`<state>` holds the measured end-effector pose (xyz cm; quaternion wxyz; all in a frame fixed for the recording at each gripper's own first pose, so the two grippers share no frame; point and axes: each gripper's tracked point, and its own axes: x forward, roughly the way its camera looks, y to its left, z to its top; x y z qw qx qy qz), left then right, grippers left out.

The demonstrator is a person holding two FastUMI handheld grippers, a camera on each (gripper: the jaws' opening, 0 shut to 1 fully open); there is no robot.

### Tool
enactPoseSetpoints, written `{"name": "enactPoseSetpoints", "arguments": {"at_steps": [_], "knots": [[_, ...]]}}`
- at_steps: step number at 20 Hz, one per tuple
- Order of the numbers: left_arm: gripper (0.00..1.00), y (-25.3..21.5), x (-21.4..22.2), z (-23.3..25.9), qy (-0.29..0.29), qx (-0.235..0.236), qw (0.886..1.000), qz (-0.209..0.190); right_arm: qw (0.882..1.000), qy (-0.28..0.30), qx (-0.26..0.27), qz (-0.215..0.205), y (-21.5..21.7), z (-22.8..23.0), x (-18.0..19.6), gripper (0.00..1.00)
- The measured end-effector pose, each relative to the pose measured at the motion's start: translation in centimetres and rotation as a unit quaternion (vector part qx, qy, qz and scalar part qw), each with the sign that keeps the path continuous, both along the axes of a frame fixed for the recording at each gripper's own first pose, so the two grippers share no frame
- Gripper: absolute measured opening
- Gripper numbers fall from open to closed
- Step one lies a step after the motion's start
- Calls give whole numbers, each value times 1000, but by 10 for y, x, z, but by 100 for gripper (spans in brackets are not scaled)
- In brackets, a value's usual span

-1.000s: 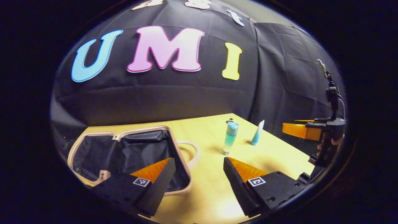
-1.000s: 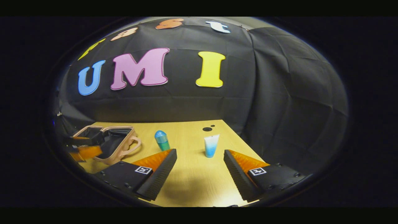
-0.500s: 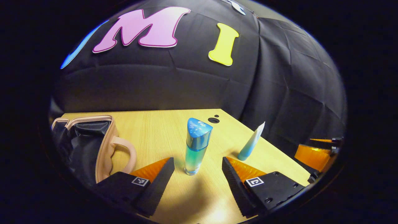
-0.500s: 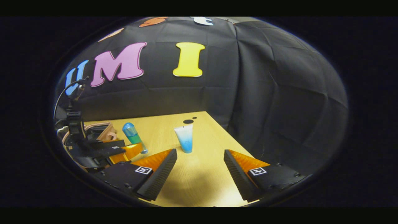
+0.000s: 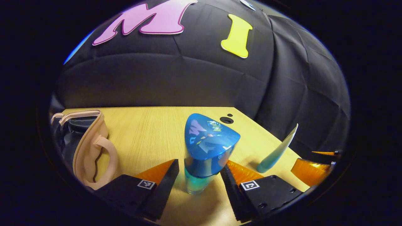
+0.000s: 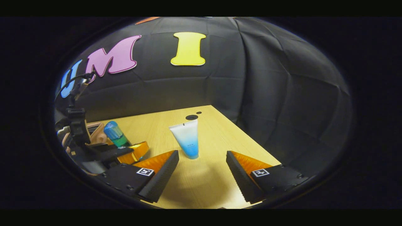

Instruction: First open the suitcase, pack the skin care products into it, and then close the suitcase.

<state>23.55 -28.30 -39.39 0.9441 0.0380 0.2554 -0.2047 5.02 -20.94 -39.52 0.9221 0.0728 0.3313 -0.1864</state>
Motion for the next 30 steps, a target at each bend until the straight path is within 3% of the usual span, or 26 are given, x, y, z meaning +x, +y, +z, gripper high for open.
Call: {"name": "enactPoseSetpoints", "arguments": {"at_steps": [1, 2, 3, 4, 13, 15, 17, 19, 21, 22, 23, 26, 27, 29, 30], "knots": [[81, 3, 1, -3, -2, 11, 1000, 4, 1000, -1, -3, 1, -1, -5, 6, 97], [64, 1, 1, -2, -2, 17, 1000, 4, 1000, -1, -6, 3, -1, -10, 13, 96], [61, 1, 5, -6, -4, 23, 1000, 5, 1000, 0, -7, 6, 0, -14, 17, 97], [49, -1, 7, -8, -4, 25, 1000, 3, 1000, 2, -6, 7, 1, -20, 23, 96], [46, 24, -10, -1, -5, 35, 999, -6, 1000, 1, -8, -1, 1, -51, 58, 97], [46, 29, -12, 0, -2, 36, 999, -5, 1000, -2, -20, -3, -2, -53, 62, 88], [46, 33, -14, 0, -1, 36, 999, -5, 1000, 6, -27, -5, -3, -59, 61, 72], [49, 38, -15, 0, -3, 36, 999, -5, 999, 19, -37, -5, -2, -67, 58, 65], [46, 43, -18, 1, -4, 36, 999, -6, 999, 17, -51, 6, 0, -65, 59, 48], [46, 43, -20, 3, -4, 35, 999, -7, 999, 13, -48, 15, 7, -64, 60, 50], [48, 46, -20, 2, -4, 34, 999, -7, 999, 9, -45, 23, 10, -63, 61, 43], [45, 51, -26, 7, 1, 8, 1000, -5, 998, -11, -41, 44, 24, -54, 64, 39], [41, 54, -29, 10, 1, -2, 1000, -3, 998, -21, -43, 49, 28, -48, 65, 39], [44, 62, -31, 17, -11, -1, 1000, 2, 996, -44, -49, 55, 34, -36, 69, 41], [45, 64, -31, 18, -15, 1, 1000, 0, 996, -41, -55, 59, 36, -36, 67, 34]]}}
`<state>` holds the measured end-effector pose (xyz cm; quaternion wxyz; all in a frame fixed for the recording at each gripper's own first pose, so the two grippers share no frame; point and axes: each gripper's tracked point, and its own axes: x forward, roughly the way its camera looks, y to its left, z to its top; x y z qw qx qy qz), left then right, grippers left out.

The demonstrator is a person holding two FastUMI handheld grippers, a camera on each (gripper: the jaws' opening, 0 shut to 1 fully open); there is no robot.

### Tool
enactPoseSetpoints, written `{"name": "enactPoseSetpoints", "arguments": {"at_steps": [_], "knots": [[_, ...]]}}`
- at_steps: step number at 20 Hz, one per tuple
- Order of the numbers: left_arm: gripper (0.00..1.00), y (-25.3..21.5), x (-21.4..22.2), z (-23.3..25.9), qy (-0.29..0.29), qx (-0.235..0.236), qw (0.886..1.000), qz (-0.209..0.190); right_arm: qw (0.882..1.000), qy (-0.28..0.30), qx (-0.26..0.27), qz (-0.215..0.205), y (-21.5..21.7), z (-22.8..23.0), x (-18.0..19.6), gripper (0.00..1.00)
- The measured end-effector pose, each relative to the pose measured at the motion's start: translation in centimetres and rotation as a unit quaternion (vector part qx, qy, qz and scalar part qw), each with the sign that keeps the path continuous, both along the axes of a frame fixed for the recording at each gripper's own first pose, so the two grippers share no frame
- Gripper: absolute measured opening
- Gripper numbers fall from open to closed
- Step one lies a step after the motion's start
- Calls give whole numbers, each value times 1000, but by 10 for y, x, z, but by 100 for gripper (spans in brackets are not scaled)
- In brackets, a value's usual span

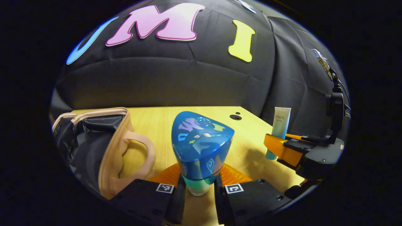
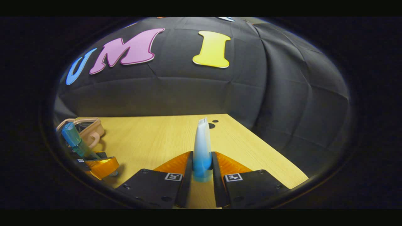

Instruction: First open the suitcase, pack the skin care products into it, and then close the suitcase.

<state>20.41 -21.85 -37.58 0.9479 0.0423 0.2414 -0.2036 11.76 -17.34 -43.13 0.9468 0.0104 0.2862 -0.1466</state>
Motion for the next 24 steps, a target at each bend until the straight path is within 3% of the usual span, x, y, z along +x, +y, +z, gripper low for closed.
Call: {"name": "enactPoseSetpoints", "arguments": {"at_steps": [1, 2, 3, 6, 7, 8, 11, 18, 21, 22, 24], "knots": [[44, 4, -2, -4, 5, 3, 1000, 0, 1000, 10, -2, 5, 3, -7, -4, 28], [44, 8, -4, -8, 14, 4, 1000, 3, 1000, 29, 4, 8, 8, -19, -9, 34], [44, 12, -6, -7, 16, 1, 1000, 8, 999, 31, 6, 8, 10, -19, -13, 34], [44, 24, -9, 12, -4, -3, 1000, 14, 1000, 6, 5, 2, 10, -2, -8, 26], [44, 28, -10, 21, -12, -2, 1000, 12, 1000, -5, 9, 3, 14, 5, -5, 31], [44, 31, -10, 31, -19, -3, 1000, 12, 1000, -16, 12, 2, 17, 15, -3, 26], [44, 50, -8, 69, -34, -21, 999, 22, 998, -50, 28, 11, 35, 49, 4, 31], [44, 165, 18, 120, -22, -8, 996, 92, 986, -119, 60, 96, 126, 130, 31, 30], [44, 228, 24, 102, 15, 29, 993, 116, 978, -133, 82, 142, 178, 148, 41, 31], [44, 242, 25, 89, 41, 39, 992, 117, 974, -133, 92, 155, 197, 150, 43, 26], [41, 266, 23, 68, 87, 52, 987, 123, 969, -133, 111, 179, 231, 152, 43, 31]]}}
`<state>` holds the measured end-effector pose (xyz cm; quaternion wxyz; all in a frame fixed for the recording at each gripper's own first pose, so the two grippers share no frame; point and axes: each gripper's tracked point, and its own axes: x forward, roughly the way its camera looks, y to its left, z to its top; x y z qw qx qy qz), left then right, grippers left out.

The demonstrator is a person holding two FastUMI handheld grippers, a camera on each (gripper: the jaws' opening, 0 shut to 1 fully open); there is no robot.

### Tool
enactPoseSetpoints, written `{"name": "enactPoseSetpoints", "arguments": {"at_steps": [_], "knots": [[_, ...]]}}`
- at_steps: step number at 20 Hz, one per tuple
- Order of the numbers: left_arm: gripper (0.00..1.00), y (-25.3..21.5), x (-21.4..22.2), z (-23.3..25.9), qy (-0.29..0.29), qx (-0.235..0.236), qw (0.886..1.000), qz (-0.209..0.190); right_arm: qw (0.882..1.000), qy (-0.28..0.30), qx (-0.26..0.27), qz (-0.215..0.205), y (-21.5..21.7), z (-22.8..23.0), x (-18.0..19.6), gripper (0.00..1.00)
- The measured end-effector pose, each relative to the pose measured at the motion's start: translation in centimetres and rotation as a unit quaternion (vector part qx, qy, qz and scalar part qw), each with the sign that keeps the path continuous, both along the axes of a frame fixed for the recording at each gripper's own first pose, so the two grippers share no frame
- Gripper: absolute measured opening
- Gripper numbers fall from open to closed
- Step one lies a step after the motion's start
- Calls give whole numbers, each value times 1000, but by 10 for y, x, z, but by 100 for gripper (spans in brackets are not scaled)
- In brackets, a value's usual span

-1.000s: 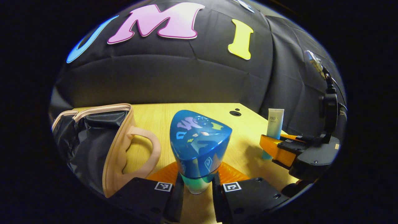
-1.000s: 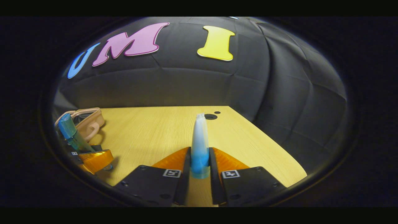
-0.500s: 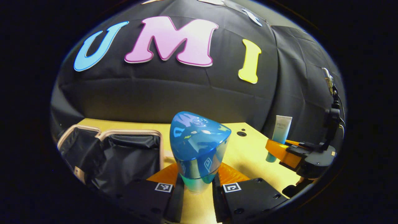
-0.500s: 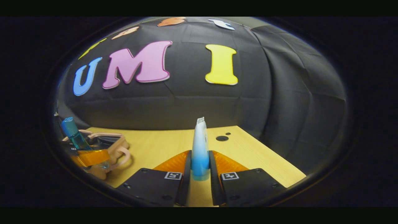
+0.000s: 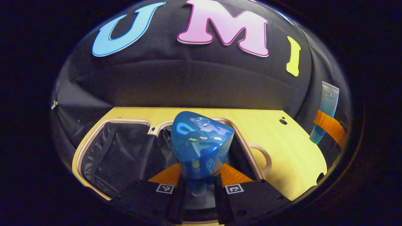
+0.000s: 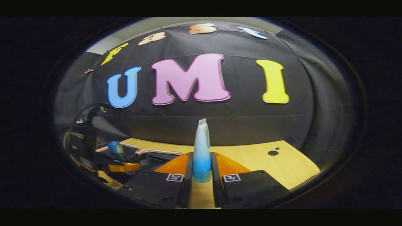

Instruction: First open the suitcase, pack the skin care products into it, and then close the suitcase.

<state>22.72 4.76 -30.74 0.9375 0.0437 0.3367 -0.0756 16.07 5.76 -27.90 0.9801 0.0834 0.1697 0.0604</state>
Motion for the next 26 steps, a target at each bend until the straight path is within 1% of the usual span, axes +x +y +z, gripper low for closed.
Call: {"name": "enactPoseSetpoints", "arguments": {"at_steps": [1, 2, 3, 5, 6, 7, 10, 11, 12, 13, 14, 15, 16, 17, 18, 19, 20, 21, 22, 23, 24, 25, 26], "knots": [[44, 7, -1, -8, 20, 2, 1000, 0, 1000, 3, 5, 12, 17, -1, -2, 31], [44, 11, -2, -17, 45, 4, 999, -1, 1000, 11, 12, 23, 32, -3, -5, 31], [41, 15, -3, -27, 69, 11, 998, -5, 999, 21, 22, 34, 47, -8, -8, 30], [48, 17, -4, -40, 109, 28, 994, -9, 997, 35, 29, 57, 72, -17, -14, 30], [48, 15, -3, -44, 123, 34, 992, -12, 996, 37, 30, 69, 81, -20, -19, 30], [44, 17, -6, -45, 138, 38, 990, -9, 996, 42, 32, 74, 85, -24, -21, 31], [45, 19, -6, -63, 190, 42, 981, -3, 994, 61, 56, 68, 89, -34, -22, 31], [45, 19, 1, -62, 188, 44, 981, -4, 994, 68, 61, 64, 88, -36, -21, 26], [44, 18, 2, -65, 198, 47, 979, -5, 993, 71, 66, 62, 88, -36, -20, 36], [44, 18, 1, -67, 206, 48, 977, -3, 993, 71, 67, 59, 86, -35, -19, 25], [48, 17, 3, -69, 211, 50, 976, -3, 994, 71, 68, 58, 85, -35, -19, 27], [45, 18, 2, -75, 222, 54, 974, -4, 993, 72, 68, 57, 82, -35, -18, 29], [45, 19, -2, -76, 235, 60, 970, 1, 993, 74, 70, 56, 81, -36, -18, 31], [42, 18, 3, -76, 224, 62, 973, 1, 993, 77, 71, 55, 80, -38, -18, 33], [50, 20, 7, -75, 218, 63, 974, 3, 993, 80, 73, 54, 78, -39, -19, 35], [43, 20, 5, -72, 217, 65, 974, 7, 992, 81, 76, 54, 78, -40, -19, 36], [47, 22, 4, -73, 217, 67, 974, 15, 992, 83, 79, 53, 78, -41, -20, 25], [47, 24, 4, -73, 214, 65, 974, 27, 991, 87, 81, 54, 78, -43, -21, 36], [51, 26, 4, -70, 208, 60, 975, 39, 991, 92, 83, 54, 80, -45, -23, 31], [49, 27, 4, -65, 191, 46, 979, 53, 990, 97, 85, 56, 82, -47, -24, 31], [56, 28, 6, -55, 164, 33, 984, 67, 989, 103, 88, 58, 85, -50, -26, 31], [56, 28, 6, -35, 131, 11, 989, 74, 988, 109, 92, 60, 90, -52, -27, 31], [72, 27, 7, -16, 96, -6, 992, 79, 987, 115, 93, 62, 96, -56, -27, 30]]}}
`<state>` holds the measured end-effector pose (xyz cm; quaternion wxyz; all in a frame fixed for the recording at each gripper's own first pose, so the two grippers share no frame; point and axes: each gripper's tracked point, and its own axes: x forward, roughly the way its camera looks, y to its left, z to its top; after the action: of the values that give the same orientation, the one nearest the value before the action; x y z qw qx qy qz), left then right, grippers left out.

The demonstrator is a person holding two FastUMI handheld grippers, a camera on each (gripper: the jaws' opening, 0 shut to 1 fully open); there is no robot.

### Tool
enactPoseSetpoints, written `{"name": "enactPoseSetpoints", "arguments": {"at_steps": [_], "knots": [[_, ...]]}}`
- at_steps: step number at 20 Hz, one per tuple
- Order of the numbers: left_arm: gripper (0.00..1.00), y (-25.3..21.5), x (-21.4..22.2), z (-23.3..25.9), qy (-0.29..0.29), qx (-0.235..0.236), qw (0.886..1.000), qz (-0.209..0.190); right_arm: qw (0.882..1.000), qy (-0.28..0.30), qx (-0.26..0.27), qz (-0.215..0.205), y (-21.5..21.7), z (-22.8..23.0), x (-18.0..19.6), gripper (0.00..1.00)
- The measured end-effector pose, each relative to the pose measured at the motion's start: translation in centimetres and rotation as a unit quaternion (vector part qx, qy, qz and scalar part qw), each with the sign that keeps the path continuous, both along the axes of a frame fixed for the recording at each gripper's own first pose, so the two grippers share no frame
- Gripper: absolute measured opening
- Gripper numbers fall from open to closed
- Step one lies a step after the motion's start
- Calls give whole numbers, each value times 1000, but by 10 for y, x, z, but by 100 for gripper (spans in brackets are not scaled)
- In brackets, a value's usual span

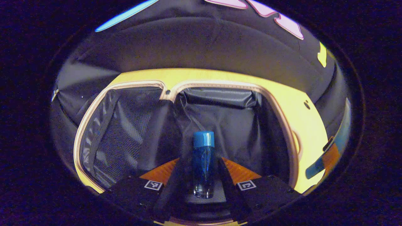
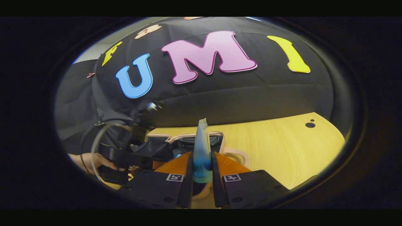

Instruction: First open the suitcase, pack the skin care products into it, and then close the suitcase.

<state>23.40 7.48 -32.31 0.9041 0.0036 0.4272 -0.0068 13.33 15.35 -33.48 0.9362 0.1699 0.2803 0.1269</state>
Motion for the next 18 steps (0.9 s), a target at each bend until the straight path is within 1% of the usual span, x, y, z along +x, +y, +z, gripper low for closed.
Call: {"name": "enactPoseSetpoints", "arguments": {"at_steps": [1, 2, 3, 4, 5, 6, 7, 8, 9, 10, 11, 12, 14, 15, 16, 17, 18], "knots": [[76, 5, -2, 24, -33, -4, 999, 7, 1000, 10, -3, 2, 6, -6, 0, 30], [92, 17, -6, 43, -62, 5, 998, 18, 1000, 21, -9, 1, 10, -14, 2, 30], [97, 29, -12, 60, -88, 20, 995, 30, 999, 33, -19, -2, 13, -21, 5, 30], [99, 40, -19, 76, -109, 31, 993, 39, 999, 45, -24, -7, 15, -27, 9, 24], [98, 44, -30, 84, -122, 35, 991, 44, 998, 57, -21, -11, 21, -32, 15, 30], [96, 44, -39, 91, -128, 31, 990, 45, 997, 71, -12, -12, 29, -39, 19, 31], [96, 44, -53, 97, -129, 25, 990, 45, 996, 93, 7, -3, 40, -45, 17, 31], [97, 40, -63, 104, -131, 18, 991, 36, 993, 115, 15, 1, 50, -56, 15, 28], [97, 35, -71, 109, -133, 14, 991, 19, 991, 131, 9, 1, 54, -67, 14, 25], [96, 34, -77, 112, -132, 16, 991, 6, 990, 141, -6, 0, 55, -78, 13, 31], [96, 36, -81, 113, -132, 17, 991, -2, 989, 150, -17, -1, 55, -86, 12, 24], [96, 38, -84, 113, -130, 18, 991, -6, 987, 156, -28, -4, 55, -89, 12, 24], [96, 48, -92, 110, -114, 15, 993, 1, 986, 164, -32, -11, 56, -89, 13, 31], [96, 52, -98, 109, -105, 4, 994, 10, 984, 174, -31, -15, 57, -90, 12, 37], [96, 53, -101, 112, -104, -16, 994, 19, 983, 181, -31, -20, 56, -91, 12, 25], [97, 56, -103, 116, -105, -35, 993, 29, 983, 180, -33, -23, 55, -91, 13, 33], [96, 63, -104, 121, -111, -49, 992, 43, 983, 178, -35, -24, 56, -90, 13, 31]]}}
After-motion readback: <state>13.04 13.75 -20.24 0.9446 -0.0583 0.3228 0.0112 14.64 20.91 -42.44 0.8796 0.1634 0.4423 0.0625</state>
